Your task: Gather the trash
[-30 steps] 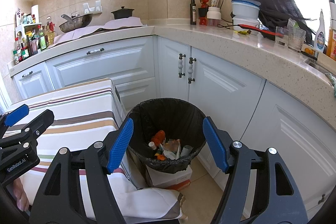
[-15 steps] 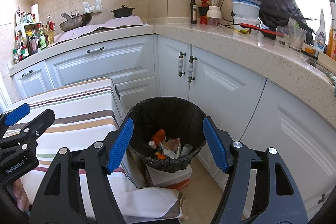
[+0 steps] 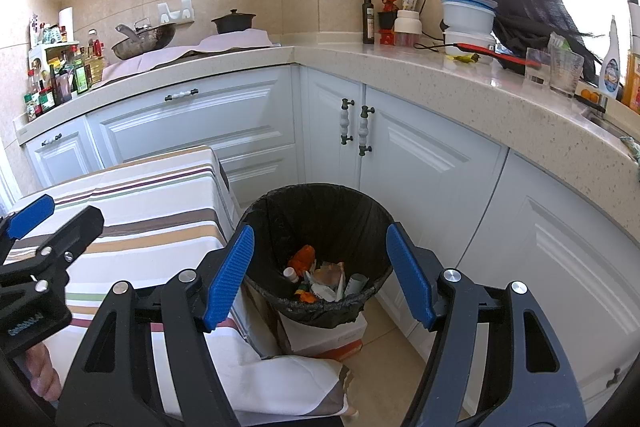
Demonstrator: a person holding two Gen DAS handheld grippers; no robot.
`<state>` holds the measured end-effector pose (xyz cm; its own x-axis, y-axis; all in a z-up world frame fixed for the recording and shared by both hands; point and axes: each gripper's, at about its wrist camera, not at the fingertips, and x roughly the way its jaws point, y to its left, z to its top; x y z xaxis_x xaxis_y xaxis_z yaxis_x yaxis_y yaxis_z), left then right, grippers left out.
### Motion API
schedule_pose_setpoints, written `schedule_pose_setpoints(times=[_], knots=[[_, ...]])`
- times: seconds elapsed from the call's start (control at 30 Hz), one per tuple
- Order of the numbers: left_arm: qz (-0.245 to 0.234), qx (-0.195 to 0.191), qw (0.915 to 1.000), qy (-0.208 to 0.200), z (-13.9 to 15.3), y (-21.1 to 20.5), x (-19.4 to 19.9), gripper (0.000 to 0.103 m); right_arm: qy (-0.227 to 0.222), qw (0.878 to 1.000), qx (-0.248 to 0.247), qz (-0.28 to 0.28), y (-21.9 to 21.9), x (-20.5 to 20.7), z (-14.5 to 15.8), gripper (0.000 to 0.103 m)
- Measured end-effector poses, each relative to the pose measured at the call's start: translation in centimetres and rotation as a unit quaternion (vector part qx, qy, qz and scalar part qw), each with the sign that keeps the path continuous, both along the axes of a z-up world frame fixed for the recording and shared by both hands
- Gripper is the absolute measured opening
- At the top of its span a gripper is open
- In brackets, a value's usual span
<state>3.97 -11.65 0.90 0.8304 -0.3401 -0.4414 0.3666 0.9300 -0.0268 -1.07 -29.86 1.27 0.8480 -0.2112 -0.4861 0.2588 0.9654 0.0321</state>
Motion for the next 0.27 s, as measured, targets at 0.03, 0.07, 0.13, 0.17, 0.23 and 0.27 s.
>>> schedule_pose_setpoints(times=[0.03, 0.07, 0.13, 0.17, 0.23, 0.27], knots=[[0.006, 0.004, 1.0, 0.003, -0.1, 0.1, 0.2, 0.091, 0.0, 1.0, -0.001, 0.001, 0.0, -0.1, -0.1, 0.068], [0.013, 0.008, 0.9999, 0.007, -0.3, 0.3, 0.4, 0.091, 0.0, 1.0, -0.001, 0.003, 0.1, -0.1, -0.2, 0.07], [0.016, 0.013, 0.9995, 0.025, -0.9, 0.9, 1.1, 0.091, -0.001, 1.0, -0.003, 0.006, 0.3, -0.1, -0.3, 0.073], [0.016, 0.014, 0.9993, 0.032, -1.1, 1.2, 1.3, 0.091, -0.001, 1.0, -0.004, 0.009, 0.5, -0.1, -0.4, 0.075], [0.024, 0.02, 0.9981, 0.053, -1.9, 2.0, 2.1, 0.091, 0.001, 1.0, -0.005, 0.015, 1.2, 0.3, -0.5, 0.08], [0.028, 0.022, 0.9976, 0.06, -2.2, 2.4, 2.3, 0.091, 0.002, 1.0, -0.005, 0.019, 1.5, 0.7, -0.4, 0.08]])
